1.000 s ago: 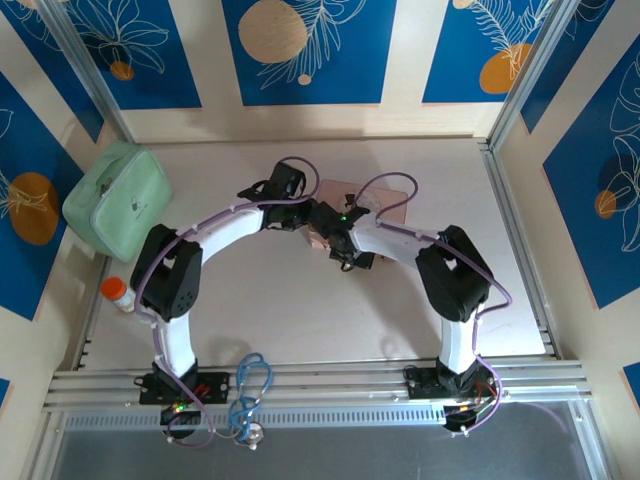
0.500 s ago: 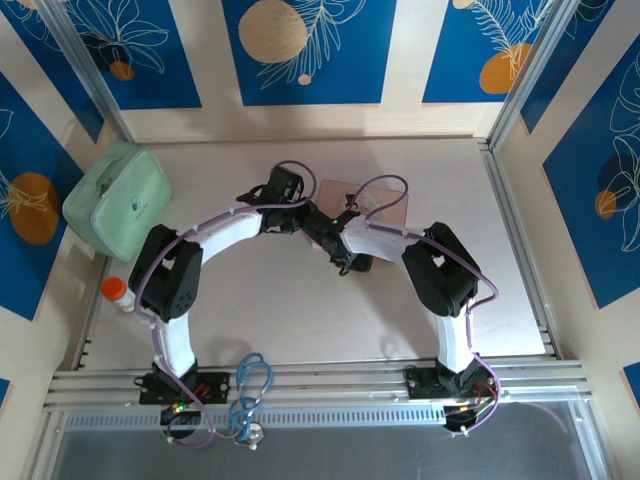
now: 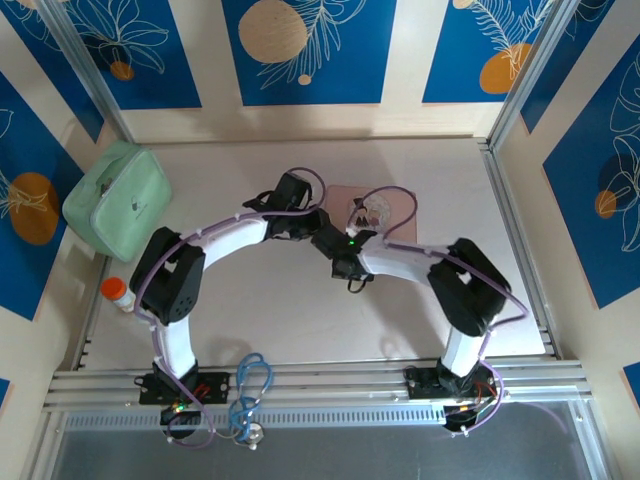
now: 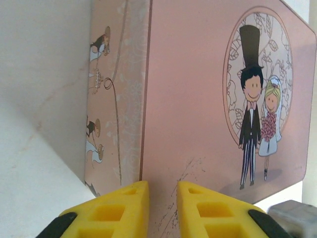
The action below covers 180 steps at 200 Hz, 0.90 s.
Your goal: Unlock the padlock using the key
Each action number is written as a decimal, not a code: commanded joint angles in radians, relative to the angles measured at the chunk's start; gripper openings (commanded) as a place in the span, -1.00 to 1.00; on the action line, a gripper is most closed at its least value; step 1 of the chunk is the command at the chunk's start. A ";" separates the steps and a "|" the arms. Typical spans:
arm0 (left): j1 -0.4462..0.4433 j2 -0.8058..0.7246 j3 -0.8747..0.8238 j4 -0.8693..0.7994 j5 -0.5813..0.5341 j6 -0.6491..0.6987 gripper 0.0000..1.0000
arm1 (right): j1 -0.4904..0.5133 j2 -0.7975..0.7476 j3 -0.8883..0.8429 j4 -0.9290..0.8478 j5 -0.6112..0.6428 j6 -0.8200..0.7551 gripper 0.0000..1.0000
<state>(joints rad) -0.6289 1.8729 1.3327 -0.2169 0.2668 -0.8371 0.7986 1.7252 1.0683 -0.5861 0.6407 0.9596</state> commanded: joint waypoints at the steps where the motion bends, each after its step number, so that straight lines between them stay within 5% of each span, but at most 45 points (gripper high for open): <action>1: -0.010 -0.013 -0.034 -0.019 0.048 -0.004 -0.55 | -0.013 -0.088 -0.051 0.108 -0.037 -0.047 -0.61; 20: -0.010 -0.020 -0.035 -0.019 0.052 -0.010 -0.56 | -0.010 -0.138 -0.081 0.094 0.011 -0.049 0.04; 60: -0.011 -0.088 -0.047 -0.005 0.057 -0.029 -0.39 | -0.001 -0.118 -0.098 0.054 0.119 -0.056 0.36; 119: -0.012 -0.139 -0.030 -0.038 0.051 -0.028 -0.31 | -0.027 0.036 -0.048 0.147 0.220 -0.281 0.27; 157: -0.005 -0.154 -0.080 -0.009 0.073 -0.059 -0.33 | -0.024 0.158 0.044 0.026 0.358 -0.225 0.19; 180: 0.007 -0.179 -0.100 -0.029 0.085 -0.055 -0.34 | -0.030 0.176 0.067 0.010 0.360 -0.224 -0.05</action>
<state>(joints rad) -0.6151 1.7454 1.2621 -0.2211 0.3035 -0.8871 0.7795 1.8786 1.1000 -0.5396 0.9180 0.7265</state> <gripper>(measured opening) 0.330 0.513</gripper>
